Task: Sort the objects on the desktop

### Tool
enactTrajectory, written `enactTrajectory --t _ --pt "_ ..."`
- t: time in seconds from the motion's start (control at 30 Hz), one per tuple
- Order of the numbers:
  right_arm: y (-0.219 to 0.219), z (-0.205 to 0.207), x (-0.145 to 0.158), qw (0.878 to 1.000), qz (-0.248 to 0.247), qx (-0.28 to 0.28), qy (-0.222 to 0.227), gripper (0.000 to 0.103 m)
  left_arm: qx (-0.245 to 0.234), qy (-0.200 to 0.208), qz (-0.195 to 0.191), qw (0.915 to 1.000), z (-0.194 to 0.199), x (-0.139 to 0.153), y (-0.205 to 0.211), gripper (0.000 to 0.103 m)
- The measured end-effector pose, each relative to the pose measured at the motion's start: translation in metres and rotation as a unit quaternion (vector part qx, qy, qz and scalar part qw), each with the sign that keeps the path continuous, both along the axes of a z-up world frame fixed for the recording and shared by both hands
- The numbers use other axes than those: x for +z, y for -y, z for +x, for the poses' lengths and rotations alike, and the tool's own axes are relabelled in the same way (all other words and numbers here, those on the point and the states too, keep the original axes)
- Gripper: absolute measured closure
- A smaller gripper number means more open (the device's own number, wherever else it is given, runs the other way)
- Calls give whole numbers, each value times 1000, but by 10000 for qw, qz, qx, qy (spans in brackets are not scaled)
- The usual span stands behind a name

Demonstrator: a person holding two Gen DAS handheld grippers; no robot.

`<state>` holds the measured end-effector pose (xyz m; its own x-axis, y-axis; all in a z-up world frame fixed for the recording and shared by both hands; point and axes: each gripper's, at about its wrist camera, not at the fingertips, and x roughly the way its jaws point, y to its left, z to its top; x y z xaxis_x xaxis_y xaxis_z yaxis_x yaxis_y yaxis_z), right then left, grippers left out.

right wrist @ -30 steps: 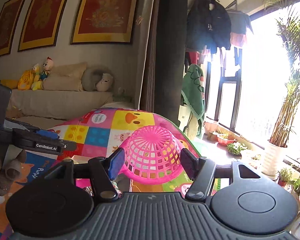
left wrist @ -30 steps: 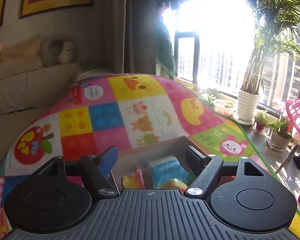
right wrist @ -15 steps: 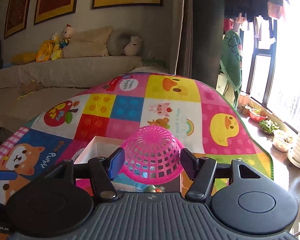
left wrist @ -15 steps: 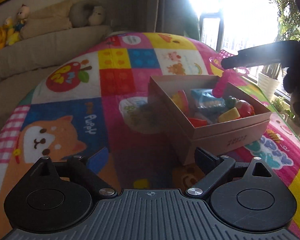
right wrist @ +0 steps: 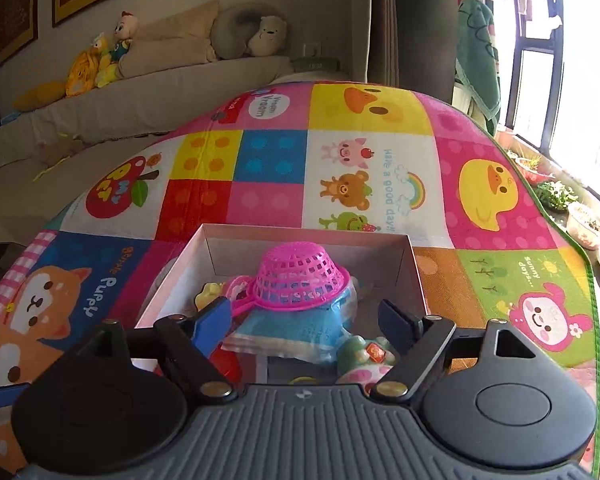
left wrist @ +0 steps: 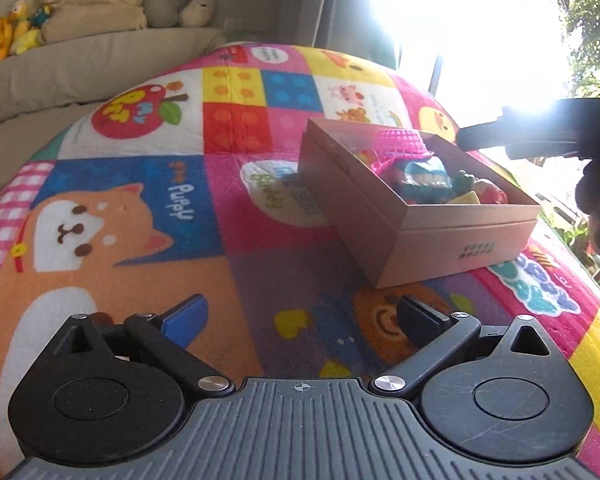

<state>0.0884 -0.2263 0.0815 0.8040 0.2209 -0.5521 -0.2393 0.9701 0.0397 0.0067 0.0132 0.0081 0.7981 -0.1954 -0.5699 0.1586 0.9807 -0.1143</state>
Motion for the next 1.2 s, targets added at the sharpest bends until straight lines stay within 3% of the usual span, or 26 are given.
enactTrajectory --t 0.1,0.2,0.3,0.43,0.57,0.67,0.73,0.83,1.2 --pt "10 -46 1 9998 118 -22 130 0 -78 -69 41 9999 -5 -1 10 0" --pt "11 -76 -15 9999 -55 -103 51 0 -121 -175 141 9997 -11 -3 23 0" --pt "5 -94 -43 9992 -330 -191 -104 0 196 -227 268 9992 -14 -5 26 0" --pt "-3 -88 -69 9980 -316 -143 -534 0 203 -450 176 9986 -13 -7 23 0" --pt "-15 -76 -79 9956 -680 -206 -603 0 147 -470 310 9983 -14 -9 28 0" --pt "-7 -67 -83 9956 -396 -286 -801 0 145 -487 401 9979 -12 -10 31 0" --pt "-1 -68 -85 9966 -205 -332 -720 0 142 -494 473 9976 -13 -10 33 0" --pt "-3 -77 -89 9977 -294 -334 -506 0 138 -502 550 9971 -12 -11 35 0" --pt "-3 -76 -89 9977 -287 -336 -508 0 143 -510 618 9967 -11 -11 37 0"
